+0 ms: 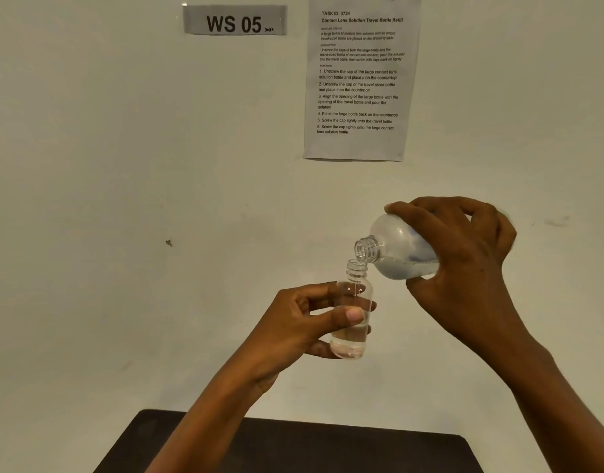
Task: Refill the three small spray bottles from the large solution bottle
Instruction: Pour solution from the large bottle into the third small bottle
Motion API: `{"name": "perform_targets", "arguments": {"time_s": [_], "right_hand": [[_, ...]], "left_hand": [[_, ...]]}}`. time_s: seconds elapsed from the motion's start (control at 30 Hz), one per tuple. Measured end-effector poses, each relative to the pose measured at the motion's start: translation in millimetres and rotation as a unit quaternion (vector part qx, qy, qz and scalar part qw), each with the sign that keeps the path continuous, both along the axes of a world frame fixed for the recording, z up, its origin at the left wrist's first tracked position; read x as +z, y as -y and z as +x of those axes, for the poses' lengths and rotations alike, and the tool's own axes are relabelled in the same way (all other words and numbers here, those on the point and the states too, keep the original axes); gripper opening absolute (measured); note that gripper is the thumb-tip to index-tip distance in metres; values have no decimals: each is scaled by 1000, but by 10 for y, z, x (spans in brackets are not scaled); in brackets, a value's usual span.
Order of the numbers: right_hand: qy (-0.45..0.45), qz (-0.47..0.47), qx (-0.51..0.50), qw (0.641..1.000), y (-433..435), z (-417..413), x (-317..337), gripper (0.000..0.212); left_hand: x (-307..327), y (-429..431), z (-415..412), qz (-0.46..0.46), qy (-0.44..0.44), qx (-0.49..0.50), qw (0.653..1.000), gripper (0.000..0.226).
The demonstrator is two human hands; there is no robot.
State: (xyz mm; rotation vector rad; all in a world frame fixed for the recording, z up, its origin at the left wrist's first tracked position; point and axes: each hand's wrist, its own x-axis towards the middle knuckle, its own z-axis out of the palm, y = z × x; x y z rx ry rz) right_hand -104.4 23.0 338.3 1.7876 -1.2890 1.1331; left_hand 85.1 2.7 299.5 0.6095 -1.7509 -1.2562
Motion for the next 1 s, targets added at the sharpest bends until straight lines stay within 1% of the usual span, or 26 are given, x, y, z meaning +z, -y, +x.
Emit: {"name": "perform_targets", "arguments": {"time_s": [0.8,1.0], "right_hand": [[-5,1,3,1000,-30,-4,27,84],[-15,-10,-5,1000,-40,2,38,79]], "left_hand": [[3,-24,5,-2,-1,-1,1000,36],[10,-31,10,-3,-1,2,1000,37]]}}
